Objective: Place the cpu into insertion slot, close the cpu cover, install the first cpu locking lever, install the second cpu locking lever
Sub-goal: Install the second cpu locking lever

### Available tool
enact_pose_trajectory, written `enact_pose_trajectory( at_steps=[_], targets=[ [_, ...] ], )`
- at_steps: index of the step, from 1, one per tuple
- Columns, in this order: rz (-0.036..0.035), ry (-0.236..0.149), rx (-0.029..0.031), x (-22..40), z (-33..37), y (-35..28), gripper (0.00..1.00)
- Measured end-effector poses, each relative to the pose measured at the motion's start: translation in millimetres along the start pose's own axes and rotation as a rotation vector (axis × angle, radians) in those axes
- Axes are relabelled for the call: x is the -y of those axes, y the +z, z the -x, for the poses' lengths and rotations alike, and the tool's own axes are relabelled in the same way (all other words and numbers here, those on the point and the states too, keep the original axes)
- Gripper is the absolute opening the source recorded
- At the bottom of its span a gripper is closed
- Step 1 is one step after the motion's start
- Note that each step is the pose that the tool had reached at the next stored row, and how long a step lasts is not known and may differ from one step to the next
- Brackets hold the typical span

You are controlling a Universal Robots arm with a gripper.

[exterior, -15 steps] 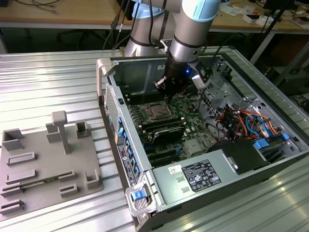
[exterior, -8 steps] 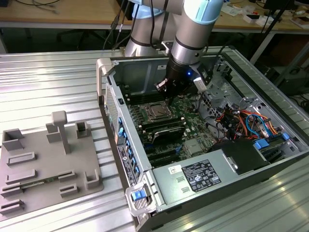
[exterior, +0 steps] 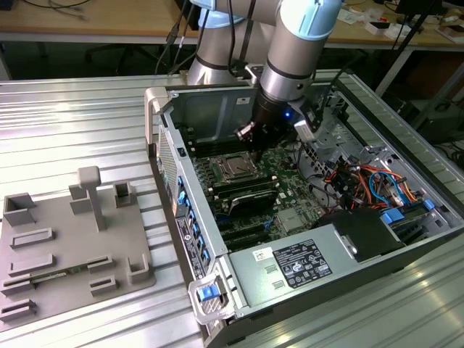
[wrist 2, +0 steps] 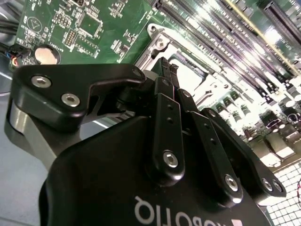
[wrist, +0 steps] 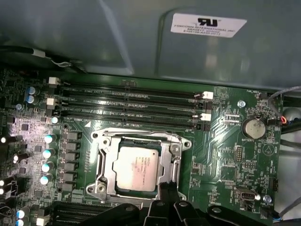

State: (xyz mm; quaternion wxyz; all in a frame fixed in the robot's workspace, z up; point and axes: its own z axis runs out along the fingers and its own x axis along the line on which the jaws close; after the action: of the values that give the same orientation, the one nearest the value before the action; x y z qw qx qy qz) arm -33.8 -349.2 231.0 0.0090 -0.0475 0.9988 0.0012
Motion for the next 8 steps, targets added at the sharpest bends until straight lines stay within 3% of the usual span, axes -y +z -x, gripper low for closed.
enact_pose_trajectory(
  at_steps=[8],
  targets=[
    [-0.0075, 0.000, -0.0007, 2.2, 1.4, -5.5, 0.11]
  ],
)
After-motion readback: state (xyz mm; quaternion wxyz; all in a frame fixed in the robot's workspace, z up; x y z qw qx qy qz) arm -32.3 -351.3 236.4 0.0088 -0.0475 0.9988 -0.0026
